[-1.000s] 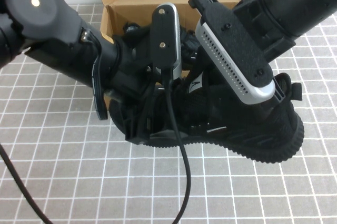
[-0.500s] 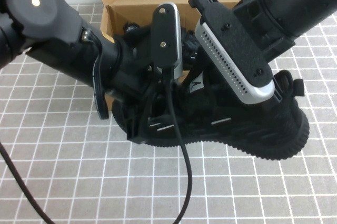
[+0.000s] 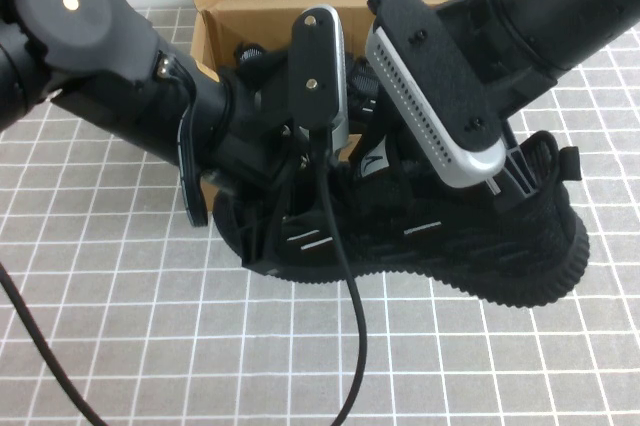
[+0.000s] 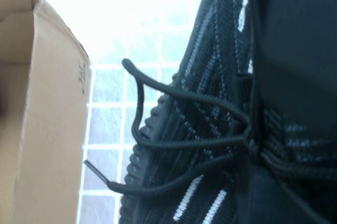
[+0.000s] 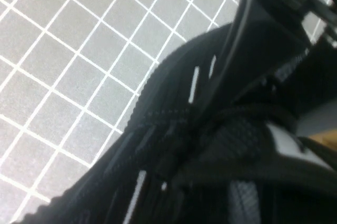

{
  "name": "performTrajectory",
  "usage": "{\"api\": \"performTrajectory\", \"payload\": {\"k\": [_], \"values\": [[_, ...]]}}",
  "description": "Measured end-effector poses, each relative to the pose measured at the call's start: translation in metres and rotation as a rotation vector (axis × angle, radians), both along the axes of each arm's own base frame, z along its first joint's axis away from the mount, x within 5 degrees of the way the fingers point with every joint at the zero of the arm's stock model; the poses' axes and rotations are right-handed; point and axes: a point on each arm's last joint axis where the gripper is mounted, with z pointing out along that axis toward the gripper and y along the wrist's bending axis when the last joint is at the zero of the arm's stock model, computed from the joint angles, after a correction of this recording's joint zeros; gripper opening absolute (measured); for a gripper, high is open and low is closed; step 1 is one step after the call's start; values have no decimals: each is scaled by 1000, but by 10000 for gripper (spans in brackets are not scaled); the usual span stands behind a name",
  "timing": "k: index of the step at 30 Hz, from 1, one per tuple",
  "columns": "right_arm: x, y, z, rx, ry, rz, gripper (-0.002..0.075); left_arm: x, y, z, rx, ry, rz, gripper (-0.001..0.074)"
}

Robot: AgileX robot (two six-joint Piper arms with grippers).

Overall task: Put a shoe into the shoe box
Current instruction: Place the shoe in the shoe box

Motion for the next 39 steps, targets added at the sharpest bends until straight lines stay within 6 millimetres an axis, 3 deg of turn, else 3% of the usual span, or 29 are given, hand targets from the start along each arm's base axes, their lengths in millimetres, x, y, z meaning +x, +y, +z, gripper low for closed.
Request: {"api": "performTrajectory", "payload": {"k": [2,5,9,13,24,27,31,33,39], "values": [[1,-1,-1,-8,22,-38,49,0,1,-1,12,7,7,163],[3,-3,-2,-25,58,-120,180,2,2,-6,40,18,20,87],[6,-5,-3,-32,77,-193,345,3,2,-8,45,30,35,84],[6,-7,-3,-50,77,-229,384,3,2,-8,45,38,50,84],[-12,-39,48,-10,-1,-511,340,5,5,-9,78,35,81,66],[-13,-50,53,-21,-8,-650,262,8,7,-4,95,5,93,66],[-13,-64,59,-15,-12,-826,81,13,9,14,117,-66,113,66],[-15,-70,63,22,14,-889,29,15,10,23,129,-97,112,66],[-21,-99,73,143,118,-1062,-11,35,10,39,140,-141,126,66]]}}
